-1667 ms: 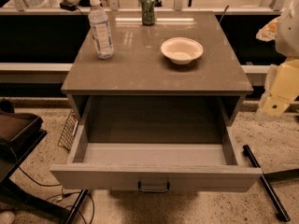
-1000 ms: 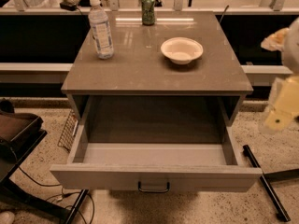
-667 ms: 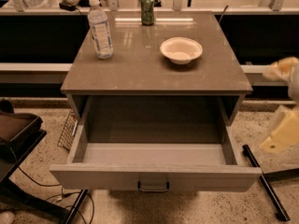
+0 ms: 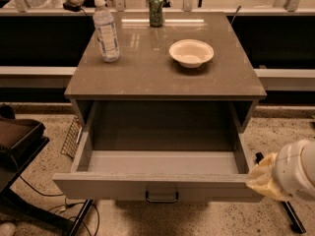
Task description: Close top drawer
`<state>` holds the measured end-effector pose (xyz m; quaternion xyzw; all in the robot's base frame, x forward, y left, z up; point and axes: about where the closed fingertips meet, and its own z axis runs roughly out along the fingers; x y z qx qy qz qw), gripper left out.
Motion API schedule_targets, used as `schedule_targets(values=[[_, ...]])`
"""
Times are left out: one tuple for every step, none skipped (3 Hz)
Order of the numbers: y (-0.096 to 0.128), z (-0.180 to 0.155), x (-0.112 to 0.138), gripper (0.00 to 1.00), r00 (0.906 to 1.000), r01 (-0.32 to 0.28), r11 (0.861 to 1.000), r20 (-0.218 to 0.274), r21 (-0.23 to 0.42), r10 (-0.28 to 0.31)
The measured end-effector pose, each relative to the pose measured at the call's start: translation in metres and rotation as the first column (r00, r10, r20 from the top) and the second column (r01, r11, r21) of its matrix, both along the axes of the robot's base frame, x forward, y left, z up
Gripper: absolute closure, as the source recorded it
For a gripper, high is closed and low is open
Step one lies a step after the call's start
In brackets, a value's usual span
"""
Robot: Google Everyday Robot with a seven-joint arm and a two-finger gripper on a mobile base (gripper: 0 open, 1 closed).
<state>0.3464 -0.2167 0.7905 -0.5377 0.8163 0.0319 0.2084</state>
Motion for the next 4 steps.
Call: schedule_targets(values=[[0.007,-0.077,-0.019,0.99,0.9946,0.008,1.0,-0.103,0.016,-0.007],[0.02,-0.117,-0.026,1.0,0.99,0.003,0.999,-0.141,0.036,0.003],[0.02,-0.117,-0.026,1.0,0.99,0.003,0.999,-0.141,0.036,0.003],[0.038,-0.129,-0.007,1.0,0.9906,-0.038,0.997,-0.128,0.073,0.048]])
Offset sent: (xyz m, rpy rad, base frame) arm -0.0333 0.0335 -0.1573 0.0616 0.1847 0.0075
